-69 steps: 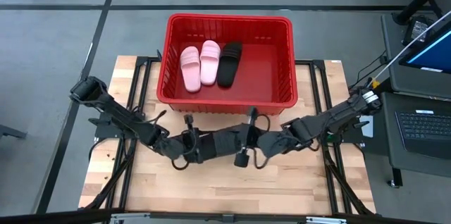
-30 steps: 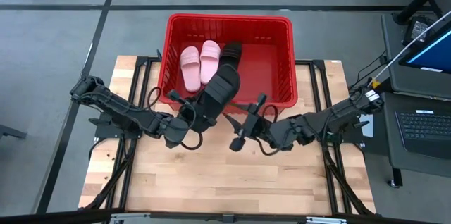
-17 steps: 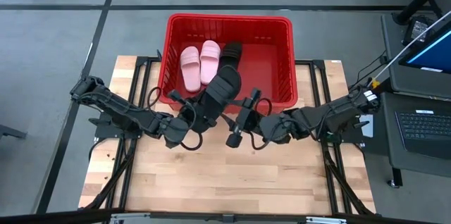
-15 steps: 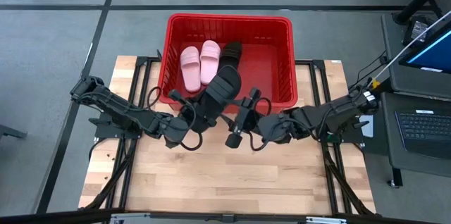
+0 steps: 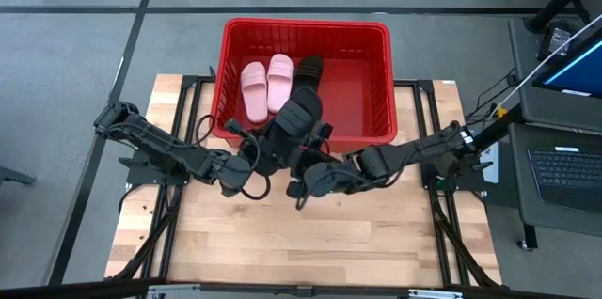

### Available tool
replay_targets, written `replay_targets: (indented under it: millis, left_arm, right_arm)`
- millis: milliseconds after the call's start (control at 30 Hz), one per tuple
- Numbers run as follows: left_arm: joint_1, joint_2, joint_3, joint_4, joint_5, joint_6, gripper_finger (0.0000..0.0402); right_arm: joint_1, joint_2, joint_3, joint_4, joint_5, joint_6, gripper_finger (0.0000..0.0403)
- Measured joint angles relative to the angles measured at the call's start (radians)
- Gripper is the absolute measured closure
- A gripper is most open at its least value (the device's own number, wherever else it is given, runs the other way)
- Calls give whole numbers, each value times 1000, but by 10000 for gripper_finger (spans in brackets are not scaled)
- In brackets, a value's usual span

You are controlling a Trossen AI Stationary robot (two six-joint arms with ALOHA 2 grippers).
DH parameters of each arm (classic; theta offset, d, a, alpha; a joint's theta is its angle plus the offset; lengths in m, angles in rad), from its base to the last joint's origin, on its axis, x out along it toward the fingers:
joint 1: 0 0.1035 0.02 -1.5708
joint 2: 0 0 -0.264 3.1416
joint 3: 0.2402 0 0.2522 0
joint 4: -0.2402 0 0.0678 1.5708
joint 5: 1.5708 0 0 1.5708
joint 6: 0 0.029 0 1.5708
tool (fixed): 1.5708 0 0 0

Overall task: Pick and place slides into bin
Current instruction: Put the black slide into the red bin

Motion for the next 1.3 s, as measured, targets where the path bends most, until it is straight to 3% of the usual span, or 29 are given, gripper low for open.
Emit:
replay_targets:
  millis: [267,800,1300]
  left_arm:
    - [1,0,0,17,24,-1,398]
    - [-1,0,0,18,32,34,398]
    - [-33,-27,0,21,32,34,398]
  right_arm:
    - [-23,16,0,-3,78,-29,248]
    - [-28,14,0,-102,109,-51,250]
    - [-29,14,0,-129,215,-91,250]
